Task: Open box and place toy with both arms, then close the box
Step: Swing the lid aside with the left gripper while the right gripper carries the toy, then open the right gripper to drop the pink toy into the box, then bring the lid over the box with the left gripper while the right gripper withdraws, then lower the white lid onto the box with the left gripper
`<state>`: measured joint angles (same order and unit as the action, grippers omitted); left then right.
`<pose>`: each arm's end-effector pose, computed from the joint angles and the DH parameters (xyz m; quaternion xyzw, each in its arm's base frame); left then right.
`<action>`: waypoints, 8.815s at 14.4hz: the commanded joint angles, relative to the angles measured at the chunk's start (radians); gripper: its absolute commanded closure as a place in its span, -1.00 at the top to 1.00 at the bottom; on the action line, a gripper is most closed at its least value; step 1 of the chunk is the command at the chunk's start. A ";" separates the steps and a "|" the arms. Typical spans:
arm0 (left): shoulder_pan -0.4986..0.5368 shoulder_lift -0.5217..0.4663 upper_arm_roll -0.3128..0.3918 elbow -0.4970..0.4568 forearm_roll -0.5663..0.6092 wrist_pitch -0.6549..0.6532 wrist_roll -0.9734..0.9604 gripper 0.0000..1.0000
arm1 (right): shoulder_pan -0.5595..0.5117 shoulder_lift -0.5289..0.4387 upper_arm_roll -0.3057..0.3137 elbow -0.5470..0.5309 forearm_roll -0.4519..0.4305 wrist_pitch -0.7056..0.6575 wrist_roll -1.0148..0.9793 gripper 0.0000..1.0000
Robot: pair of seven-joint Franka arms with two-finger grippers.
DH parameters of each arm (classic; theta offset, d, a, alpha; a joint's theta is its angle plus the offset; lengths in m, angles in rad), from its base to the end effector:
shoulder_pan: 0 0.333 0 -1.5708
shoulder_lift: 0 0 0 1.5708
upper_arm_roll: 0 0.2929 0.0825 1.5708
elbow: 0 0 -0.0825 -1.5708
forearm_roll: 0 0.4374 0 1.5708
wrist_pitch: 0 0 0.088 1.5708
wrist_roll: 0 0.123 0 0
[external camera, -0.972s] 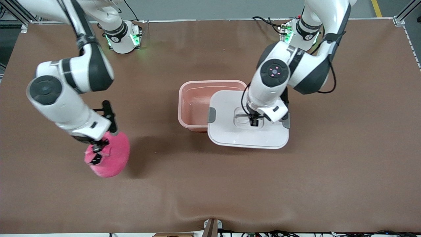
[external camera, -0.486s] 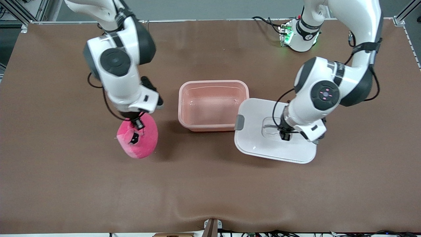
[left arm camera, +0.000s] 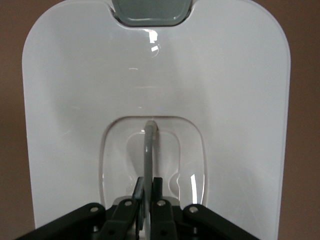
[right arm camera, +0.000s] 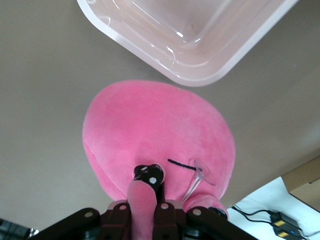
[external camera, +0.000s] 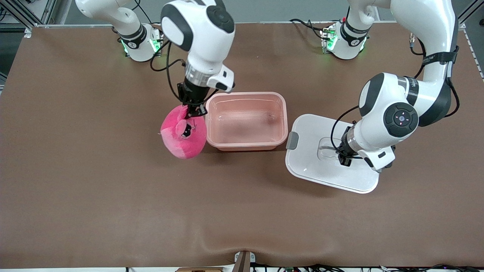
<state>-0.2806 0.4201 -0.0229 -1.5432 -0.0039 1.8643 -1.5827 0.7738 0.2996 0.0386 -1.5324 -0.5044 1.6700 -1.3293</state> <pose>0.6740 -0.2099 0.3447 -0.8005 -0.5973 0.0343 0.0362 0.5090 0.4540 0.4329 0.4245 0.8696 -0.1369 0.2120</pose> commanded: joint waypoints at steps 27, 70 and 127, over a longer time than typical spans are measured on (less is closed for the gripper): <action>0.026 0.042 -0.003 -0.034 0.021 0.010 0.102 -1.00 | 0.248 0.089 -0.017 0.100 -0.069 -0.116 0.312 1.00; -0.189 0.032 -0.212 0.095 0.021 -0.040 -0.741 -1.00 | -0.821 -0.301 -0.022 -0.101 0.543 -0.116 1.326 1.00; -0.391 0.100 -0.212 -0.048 0.150 0.190 -0.904 -1.00 | -0.786 -0.284 -0.011 0.012 0.538 -0.193 1.363 1.00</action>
<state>-0.6660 0.5250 -0.2376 -1.5609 0.1248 2.0426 -2.4944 -0.0185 0.0086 0.0312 -1.5368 0.0200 1.4830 0.0311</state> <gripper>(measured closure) 0.930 0.000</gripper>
